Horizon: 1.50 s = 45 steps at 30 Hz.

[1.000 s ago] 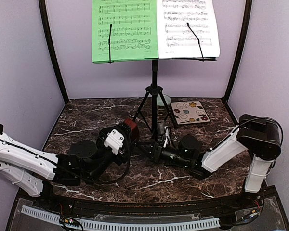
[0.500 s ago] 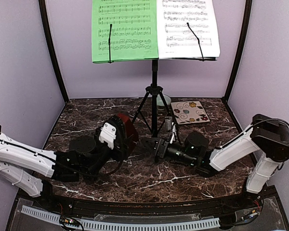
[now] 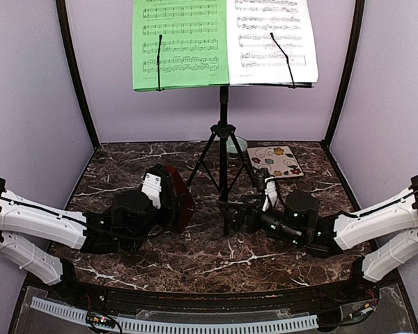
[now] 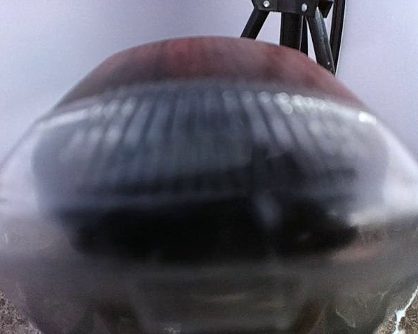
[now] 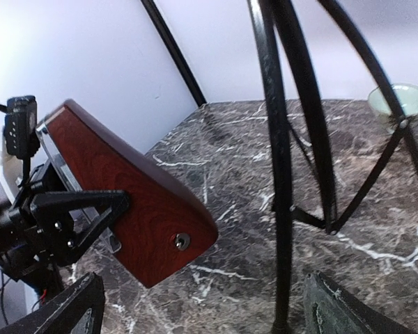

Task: Set up the instrument practice props

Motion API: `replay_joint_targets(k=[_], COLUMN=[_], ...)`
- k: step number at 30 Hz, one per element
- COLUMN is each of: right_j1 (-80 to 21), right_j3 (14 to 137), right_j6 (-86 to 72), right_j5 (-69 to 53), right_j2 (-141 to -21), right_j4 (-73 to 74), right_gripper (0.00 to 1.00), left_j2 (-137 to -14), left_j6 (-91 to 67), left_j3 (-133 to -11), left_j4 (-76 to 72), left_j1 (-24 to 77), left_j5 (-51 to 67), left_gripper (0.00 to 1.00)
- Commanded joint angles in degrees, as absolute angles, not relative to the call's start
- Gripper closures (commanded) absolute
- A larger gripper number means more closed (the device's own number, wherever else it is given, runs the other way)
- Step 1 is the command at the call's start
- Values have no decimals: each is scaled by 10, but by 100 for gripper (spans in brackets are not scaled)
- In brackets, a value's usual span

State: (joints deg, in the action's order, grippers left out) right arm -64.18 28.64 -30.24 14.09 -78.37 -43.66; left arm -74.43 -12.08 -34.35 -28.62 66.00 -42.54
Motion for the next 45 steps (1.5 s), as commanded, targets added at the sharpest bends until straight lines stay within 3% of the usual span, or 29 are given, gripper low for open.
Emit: replay_joint_targets(k=[1, 7, 16, 21, 25, 30, 32, 40, 45], right_j1=[-650, -655, -654, -651, -647, -647, -645, -625, -575], right_j3=[278, 303, 315, 341, 381, 371, 355, 484, 520], right_j6=[-202, -135, -127, -96, -89, -76, -71, -114, -127], right_j5=[228, 318, 333, 264, 248, 224, 223, 154, 5], right_j2=[-717, -670, -636, -647, -668, -661, -655, -729, -771], right_j4=[-358, -283, -281, -253, -210, -249, -278, -124, -108], right_gripper=[0, 0, 0, 0, 0, 0, 0, 0, 0], left_j2=[-769, -816, -862, -872, -861, -836, -822, -733, -673], left_j6=[-166, -196, -181, -172, -162, -126, -121, -144, -145], left_j3=[-350, -357, -356, -355, -360, -358, -345, -276, -227], left_j4=[-348, -371, -414, -413, -363, -310, -311, -335, -377], left_j1=[657, 650, 646, 645, 644, 643, 643, 643, 643], left_j5=[-408, -373, -305, -273, -253, -224, -207, -180, -176], left_gripper=[73, 73, 70, 57, 31, 16, 2, 1, 1])
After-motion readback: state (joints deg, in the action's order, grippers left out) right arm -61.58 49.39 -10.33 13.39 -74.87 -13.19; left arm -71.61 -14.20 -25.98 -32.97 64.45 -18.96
